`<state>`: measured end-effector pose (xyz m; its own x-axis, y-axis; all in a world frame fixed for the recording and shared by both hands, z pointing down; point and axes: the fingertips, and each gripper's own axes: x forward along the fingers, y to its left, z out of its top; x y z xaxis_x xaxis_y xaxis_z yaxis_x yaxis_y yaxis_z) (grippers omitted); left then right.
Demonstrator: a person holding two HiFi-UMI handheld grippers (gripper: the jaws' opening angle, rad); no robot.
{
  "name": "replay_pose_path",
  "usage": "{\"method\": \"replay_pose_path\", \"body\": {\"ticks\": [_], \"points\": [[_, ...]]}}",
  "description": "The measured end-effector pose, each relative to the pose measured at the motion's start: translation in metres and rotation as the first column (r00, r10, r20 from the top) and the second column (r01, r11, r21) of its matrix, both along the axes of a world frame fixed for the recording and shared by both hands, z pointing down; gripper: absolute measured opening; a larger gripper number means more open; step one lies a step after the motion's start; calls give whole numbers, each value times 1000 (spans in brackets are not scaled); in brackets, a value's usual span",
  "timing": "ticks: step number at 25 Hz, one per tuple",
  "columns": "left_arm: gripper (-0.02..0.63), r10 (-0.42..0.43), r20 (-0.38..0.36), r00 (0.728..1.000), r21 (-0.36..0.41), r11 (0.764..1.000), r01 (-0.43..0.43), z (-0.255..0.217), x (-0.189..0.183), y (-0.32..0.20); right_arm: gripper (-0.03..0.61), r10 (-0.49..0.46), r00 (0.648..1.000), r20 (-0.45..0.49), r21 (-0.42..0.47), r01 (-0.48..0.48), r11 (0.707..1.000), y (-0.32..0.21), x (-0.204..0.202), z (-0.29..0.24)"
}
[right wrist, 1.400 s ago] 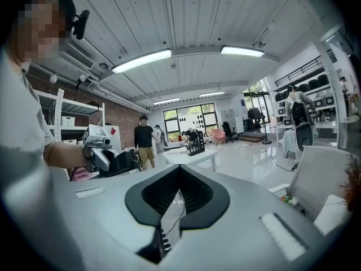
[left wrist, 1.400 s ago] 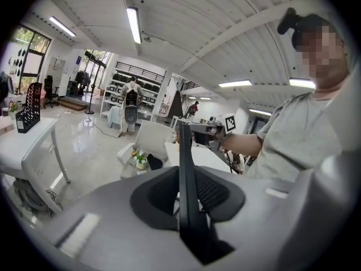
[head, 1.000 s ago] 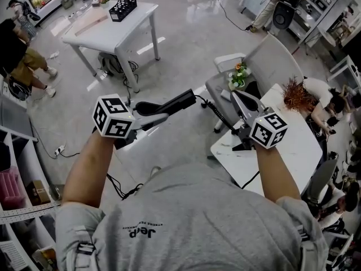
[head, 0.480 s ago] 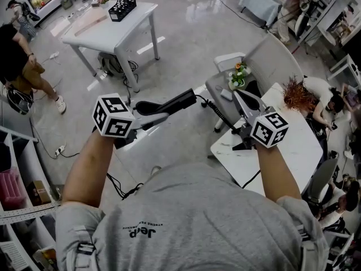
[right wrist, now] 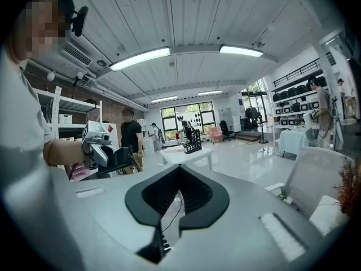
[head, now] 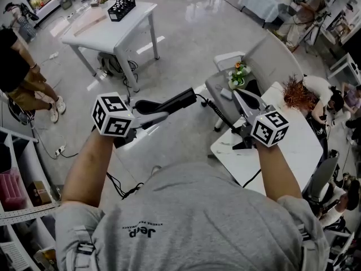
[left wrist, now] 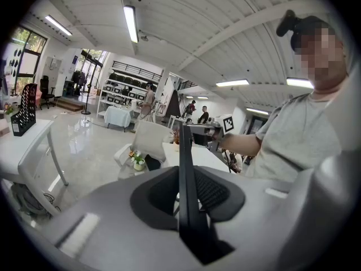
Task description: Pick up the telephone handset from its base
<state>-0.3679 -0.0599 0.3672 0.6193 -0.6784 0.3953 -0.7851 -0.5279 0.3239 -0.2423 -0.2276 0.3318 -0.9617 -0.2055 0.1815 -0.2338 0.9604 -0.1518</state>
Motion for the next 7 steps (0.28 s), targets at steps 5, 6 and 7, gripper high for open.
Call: {"method": "replay_pose_path", "body": {"ticks": [5, 6, 7], "points": [[138, 1, -3, 1000, -2, 1000, -1, -1, 0, 0, 3, -4, 1000, 1, 1, 4, 1000, 0, -1, -2], [138, 1, -4, 1000, -1, 1000, -1, -1, -1, 0, 3, -5, 1000, 0, 1, 5, 1000, 0, -2, -3], [138, 2, -5, 1000, -1, 1000, -2, -1, -2, 0, 3, -5, 1000, 0, 1, 5, 1000, 1, -3, -3]]}}
